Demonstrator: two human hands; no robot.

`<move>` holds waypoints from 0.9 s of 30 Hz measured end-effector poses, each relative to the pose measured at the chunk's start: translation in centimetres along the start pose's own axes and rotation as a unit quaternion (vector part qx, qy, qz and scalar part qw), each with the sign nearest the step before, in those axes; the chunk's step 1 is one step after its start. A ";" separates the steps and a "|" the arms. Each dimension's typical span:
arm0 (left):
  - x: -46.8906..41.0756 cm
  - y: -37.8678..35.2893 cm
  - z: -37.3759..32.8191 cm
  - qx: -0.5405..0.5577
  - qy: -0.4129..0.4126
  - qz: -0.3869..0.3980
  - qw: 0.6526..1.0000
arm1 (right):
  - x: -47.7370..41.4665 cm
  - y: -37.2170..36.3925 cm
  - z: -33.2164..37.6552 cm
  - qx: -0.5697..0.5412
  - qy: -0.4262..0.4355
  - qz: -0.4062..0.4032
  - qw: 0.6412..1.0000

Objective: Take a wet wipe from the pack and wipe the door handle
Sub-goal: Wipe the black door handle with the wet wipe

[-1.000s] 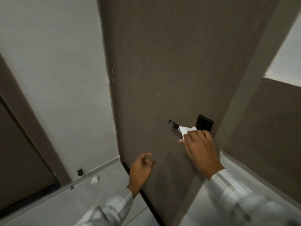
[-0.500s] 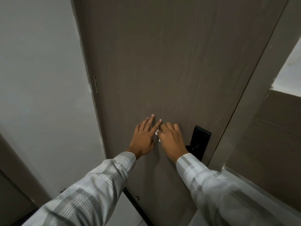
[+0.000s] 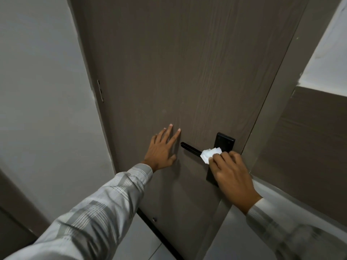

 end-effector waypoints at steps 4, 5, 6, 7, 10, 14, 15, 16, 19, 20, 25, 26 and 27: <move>0.0 -0.5 0.0 0.005 -0.007 -0.013 1.000 | -2.4 -0.4 1.5 -0.009 0.013 -0.030 0.999; 0.0 -0.5 0.0 0.003 -0.007 -0.017 1.000 | -3.2 -0.6 1.9 -0.017 0.017 -0.033 0.999; 0.1 -0.5 0.0 -0.001 -0.009 -0.023 1.000 | -4.1 -0.7 2.4 -0.026 0.024 -0.036 0.999; 0.1 -0.5 0.1 -0.009 -0.010 -0.029 0.999 | -5.1 -0.8 2.8 -0.033 0.033 -0.041 0.998; 0.0 -0.2 0.5 -0.032 -0.013 -0.040 0.999 | -7.2 -1.0 3.8 -0.039 0.064 -0.054 0.996; -0.7 0.2 1.1 -0.051 -0.020 -0.031 0.998 | -8.0 -1.3 3.5 -0.027 0.095 -0.068 0.993; -0.7 0.1 1.2 -0.056 -0.023 -0.027 0.998 | -7.7 -1.4 3.2 -0.022 0.097 -0.068 0.993; -0.8 0.1 1.2 -0.058 -0.023 -0.024 0.998 | -7.2 -1.4 2.9 -0.013 0.099 -0.069 0.993; -0.7 0.0 1.0 -0.062 -0.019 -0.018 0.998 | -5.0 -1.2 1.9 0.005 0.091 -0.067 0.994; -0.7 0.0 0.9 -0.065 -0.017 -0.016 0.998 | -4.2 -1.1 1.5 0.008 0.087 -0.065 0.994; -0.1 1.2 0.2 -0.052 0.007 0.004 0.999 | -0.9 1.3 0.1 0.000 0.050 -0.040 0.998; 0.5 1.6 -0.2 -0.037 0.023 0.005 0.999 | -0.3 2.0 -0.1 -0.012 0.045 -0.049 0.998; 1.3 1.9 -0.7 -0.017 0.046 0.001 0.999 | 0.7 2.5 -0.3 -0.038 0.039 -0.062 0.997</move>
Point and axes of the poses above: each hand's wrist, its own x-axis away from the middle knuckle, its own y-axis out of the back of the hand, z = x × y, the point moved 1 cm from there along -x, towards the middle knuckle, and after that the axes turned 12 degrees about -x, right-handed, at the moved point
